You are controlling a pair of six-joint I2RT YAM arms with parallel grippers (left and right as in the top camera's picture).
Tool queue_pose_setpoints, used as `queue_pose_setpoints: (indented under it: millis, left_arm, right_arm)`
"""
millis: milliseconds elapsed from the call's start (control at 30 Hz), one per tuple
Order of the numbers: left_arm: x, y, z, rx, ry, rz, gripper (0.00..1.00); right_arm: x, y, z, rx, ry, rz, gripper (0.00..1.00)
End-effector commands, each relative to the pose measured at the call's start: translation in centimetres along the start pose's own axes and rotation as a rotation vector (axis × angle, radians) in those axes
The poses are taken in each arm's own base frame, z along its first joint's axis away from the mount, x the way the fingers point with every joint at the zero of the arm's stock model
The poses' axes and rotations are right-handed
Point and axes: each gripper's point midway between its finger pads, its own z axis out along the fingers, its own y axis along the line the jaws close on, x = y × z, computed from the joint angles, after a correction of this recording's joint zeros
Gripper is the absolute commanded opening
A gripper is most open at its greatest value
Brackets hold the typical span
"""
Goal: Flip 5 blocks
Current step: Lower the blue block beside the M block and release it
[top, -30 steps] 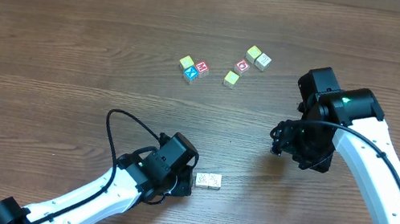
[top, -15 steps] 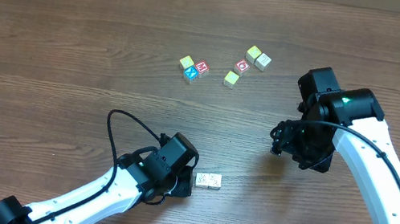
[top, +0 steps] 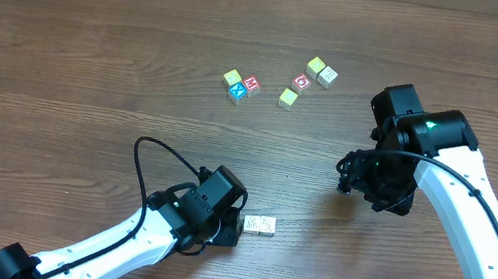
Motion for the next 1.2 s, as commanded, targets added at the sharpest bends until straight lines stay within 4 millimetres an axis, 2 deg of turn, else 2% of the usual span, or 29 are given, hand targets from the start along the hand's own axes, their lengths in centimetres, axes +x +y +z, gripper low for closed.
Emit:
queue_pose_setpoints:
  millis: [0, 367, 433, 500, 567, 667, 867, 1167]
  left_arm:
    - [0.2, 0.0, 0.0, 0.006, 0.004, 0.042, 0.42]
    - [-0.4, -1.0, -3.7, 0.077, -0.085, 0.06, 0.44]
    - [-0.3, -0.5, -4.4, 0.065, -0.102, 0.059, 0.38]
    - [-0.1, 0.4, -4.9, 0.033, -0.111, 0.034, 0.18]
    - [0.2, 1.6, -5.1, -0.016, -0.108, -0.021, 0.04]
    - [1.0, 3.3, -4.9, -0.095, -0.083, -0.08, 0.04]
    - [1.4, 4.8, -3.7, -0.183, -0.044, -0.118, 0.04]
    - [-0.7, 5.0, -1.0, -0.166, -0.025, -0.128, 0.04]
  right_arm:
    - [-0.2, 0.3, -1.0, -0.018, -0.031, -0.011, 0.72]
    - [-0.2, 0.3, -1.0, -0.018, -0.031, -0.011, 0.72]
    - [-0.2, 0.3, -1.0, -0.018, -0.031, -0.011, 0.72]
    - [-0.2, 0.3, -1.0, -0.018, -0.031, -0.011, 0.72]
    - [-0.2, 0.3, -1.0, -0.018, -0.031, -0.011, 0.72]
    - [-0.4, 0.4, -1.0, -0.021, -0.037, -0.012, 0.72]
    - [-0.6, 0.5, -1.0, -0.027, -0.047, -0.014, 0.72]
    - [-0.6, 0.5, -1.0, -0.026, -0.046, -0.014, 0.72]
